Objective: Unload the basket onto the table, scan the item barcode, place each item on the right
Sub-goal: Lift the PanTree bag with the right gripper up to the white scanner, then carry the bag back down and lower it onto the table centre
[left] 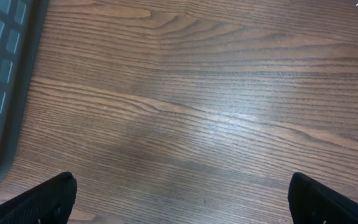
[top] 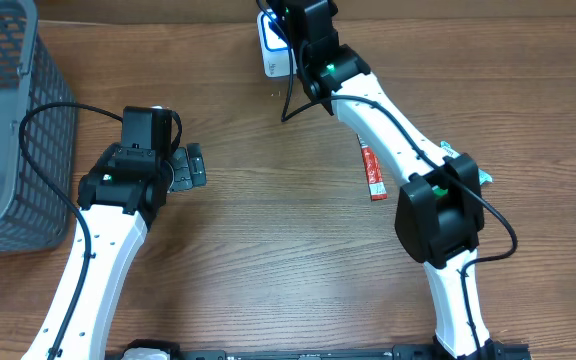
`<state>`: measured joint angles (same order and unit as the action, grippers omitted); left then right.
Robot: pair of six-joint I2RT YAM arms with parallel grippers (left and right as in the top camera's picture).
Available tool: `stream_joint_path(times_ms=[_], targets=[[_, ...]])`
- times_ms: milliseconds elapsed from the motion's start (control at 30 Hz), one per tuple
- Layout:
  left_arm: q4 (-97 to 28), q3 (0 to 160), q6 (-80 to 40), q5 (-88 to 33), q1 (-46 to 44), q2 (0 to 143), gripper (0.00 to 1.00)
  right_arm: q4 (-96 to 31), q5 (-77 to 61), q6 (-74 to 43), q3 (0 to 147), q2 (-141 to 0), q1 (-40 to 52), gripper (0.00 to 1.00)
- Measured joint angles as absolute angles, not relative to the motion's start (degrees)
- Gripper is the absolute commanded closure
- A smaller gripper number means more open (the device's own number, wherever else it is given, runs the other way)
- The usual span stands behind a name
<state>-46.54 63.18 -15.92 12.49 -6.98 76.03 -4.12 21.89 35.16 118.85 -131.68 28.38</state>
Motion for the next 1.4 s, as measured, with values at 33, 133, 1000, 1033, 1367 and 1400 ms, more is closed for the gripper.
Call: stream_joint_path(times_ms=[33, 133, 1000, 1033, 1367, 1400], targets=[[-46.6, 63.2, -15.9, 12.5, -7.0, 76.0, 0.00, -2.9, 22.1, 35.4, 118.8, -132.1, 28.4, 0.96], [-46.6, 63.2, -15.9, 12.5, -7.0, 76.0, 0.00, 0.0, 22.6, 35.6, 118.8, -133.4, 28.5, 0.96], [-46.6, 63.2, -15.9, 12.5, -7.0, 76.0, 0.00, -14.0, 19.6, 21.7, 118.7, -137.7, 30.8, 0.96], [-46.6, 63.2, -15.9, 12.5, -7.0, 76.0, 0.00, -14.0, 19.4, 21.3, 118.7, -137.7, 30.8, 0.96], [-46.6, 63.2, -15.9, 12.5, -7.0, 76.0, 0.00, -14.9, 19.3, 14.3, 118.7, -135.6, 30.8, 0.96], [-46.6, 63.2, -15.9, 12.5, -7.0, 76.0, 0.00, -16.9, 19.3, 13.0, 118.6, -133.9, 30.8, 0.96]])
